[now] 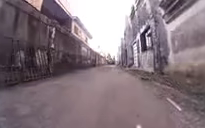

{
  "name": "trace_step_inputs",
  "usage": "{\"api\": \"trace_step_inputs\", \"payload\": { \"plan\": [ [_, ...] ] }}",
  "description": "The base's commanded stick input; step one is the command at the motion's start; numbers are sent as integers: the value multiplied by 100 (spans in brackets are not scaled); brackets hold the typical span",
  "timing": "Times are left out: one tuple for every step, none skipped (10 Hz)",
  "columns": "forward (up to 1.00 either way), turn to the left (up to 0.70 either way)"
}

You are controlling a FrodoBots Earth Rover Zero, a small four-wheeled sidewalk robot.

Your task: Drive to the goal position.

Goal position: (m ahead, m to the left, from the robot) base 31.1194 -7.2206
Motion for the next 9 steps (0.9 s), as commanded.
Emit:
{"api": "trace_step_inputs", "payload": {
  "plan": [
    [69,0],
    [70,0],
    [70,0],
    [69,0],
    [65,0],
    [58,0],
    [53,0],
    [52,0],
    [52,0]
  ]
}}
